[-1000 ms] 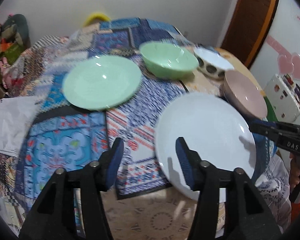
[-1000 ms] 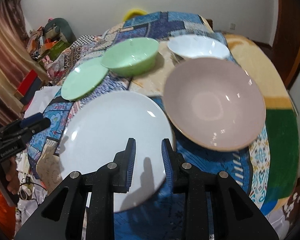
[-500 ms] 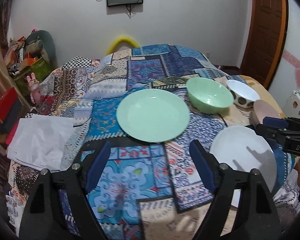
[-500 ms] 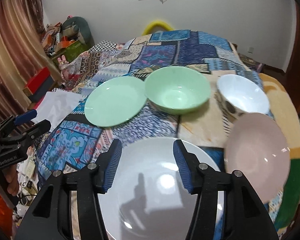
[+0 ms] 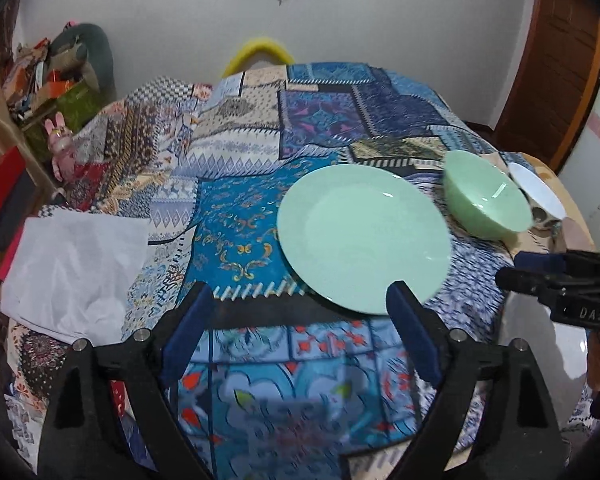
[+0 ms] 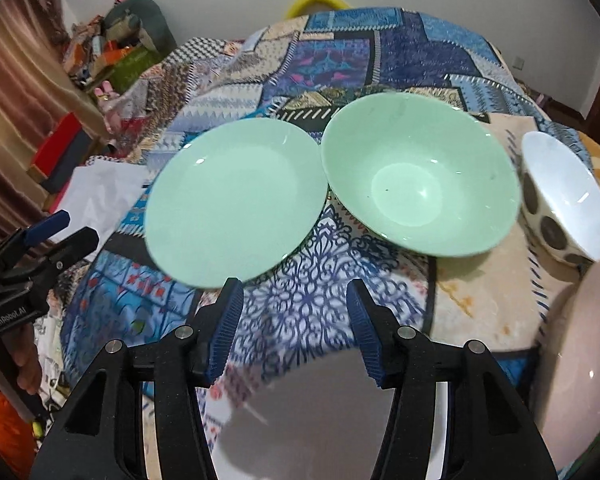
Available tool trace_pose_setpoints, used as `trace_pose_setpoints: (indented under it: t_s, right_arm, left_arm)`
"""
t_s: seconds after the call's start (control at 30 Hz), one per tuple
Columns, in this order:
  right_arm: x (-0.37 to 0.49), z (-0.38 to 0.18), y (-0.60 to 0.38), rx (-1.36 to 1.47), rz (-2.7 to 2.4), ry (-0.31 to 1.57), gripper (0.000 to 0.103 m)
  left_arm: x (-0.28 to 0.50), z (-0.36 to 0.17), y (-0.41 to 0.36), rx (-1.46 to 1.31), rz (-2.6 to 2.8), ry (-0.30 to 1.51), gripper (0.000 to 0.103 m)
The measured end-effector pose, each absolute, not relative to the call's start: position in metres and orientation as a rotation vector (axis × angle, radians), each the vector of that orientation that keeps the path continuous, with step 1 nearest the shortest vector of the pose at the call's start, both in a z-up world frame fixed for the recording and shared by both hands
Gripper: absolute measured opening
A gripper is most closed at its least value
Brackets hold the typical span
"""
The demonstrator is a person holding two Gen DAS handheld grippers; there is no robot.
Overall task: Organize plates and bowls
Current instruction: 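Grip the pale green plate rim with both grippers and lift it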
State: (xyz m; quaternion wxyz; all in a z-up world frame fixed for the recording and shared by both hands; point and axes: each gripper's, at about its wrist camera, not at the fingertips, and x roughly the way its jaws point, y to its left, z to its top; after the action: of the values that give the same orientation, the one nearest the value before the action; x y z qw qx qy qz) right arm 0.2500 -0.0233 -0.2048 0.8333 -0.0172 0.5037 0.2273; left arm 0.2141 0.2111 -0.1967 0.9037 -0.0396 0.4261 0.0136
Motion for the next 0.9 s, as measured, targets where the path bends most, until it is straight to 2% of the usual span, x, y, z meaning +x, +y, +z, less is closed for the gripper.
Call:
trace_pose_setpoints:
  t_s: [0.27,0.47,0.53,0.63,0.77,0.8,0.83,0.9]
  right_arm:
    - [0.270,-0.219,-0.009,-0.022,0.461,1.113,0.047]
    - [0.277,-0.223,-0.003,-0.045,0.438,1.126,0.035]
    - [0.282,-0.224,0.000,-0.049,0.430,1.127,0.033]
    - [0.287,-0.227,0.005,-0.044,0.438,1.135,0.031]
    - [0.291,-0.231,0.008,-0.042,0.430,1.134,0.030]
    - [0.291,-0.231,0.009,-0.044,0.432,1.136,0.029]
    - [0.291,-0.232,0.009,-0.046,0.430,1.137,0.029]
    - [0.290,-0.231,0.010,-0.059,0.435,1.135,0.029]
  left_arm:
    - [0.259,-0.227,0.237,-0.112,0.028,0.929,0.089]
    - [0.285,-0.244,0.243,-0.154,-0.006,0.957,0.086]
    - [0.295,-0.250,0.241,-0.153,-0.015,0.975,0.070]
    - [0.307,-0.260,0.237,-0.141,-0.034,1.004,0.054]
    - [0.316,-0.266,0.235,-0.129,-0.033,1.008,0.041]
    - [0.317,-0.266,0.235,-0.130,-0.042,1.006,0.034]
    - [0.318,-0.265,0.236,-0.144,-0.062,1.007,0.022]
    - [0.317,-0.264,0.237,-0.162,-0.077,1.016,0.020]
